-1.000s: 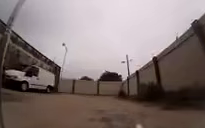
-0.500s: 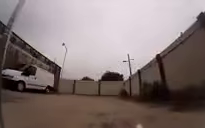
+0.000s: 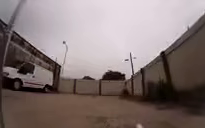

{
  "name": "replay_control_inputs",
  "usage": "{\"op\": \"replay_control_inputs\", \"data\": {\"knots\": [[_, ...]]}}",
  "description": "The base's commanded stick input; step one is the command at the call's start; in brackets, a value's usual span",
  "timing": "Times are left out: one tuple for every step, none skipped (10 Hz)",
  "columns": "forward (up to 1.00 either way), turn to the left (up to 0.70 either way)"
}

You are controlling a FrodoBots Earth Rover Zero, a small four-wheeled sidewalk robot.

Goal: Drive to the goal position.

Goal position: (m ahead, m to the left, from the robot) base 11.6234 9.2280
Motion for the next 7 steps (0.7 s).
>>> {"op": "replay_control_inputs", "data": {"knots": [[0.98, 0.04], [0.98, 0.04], [0.98, 0.04], [0.91, 0.04], [0.66, 0.03], [0.41, 0.02], [0.15, 0.01]]}}
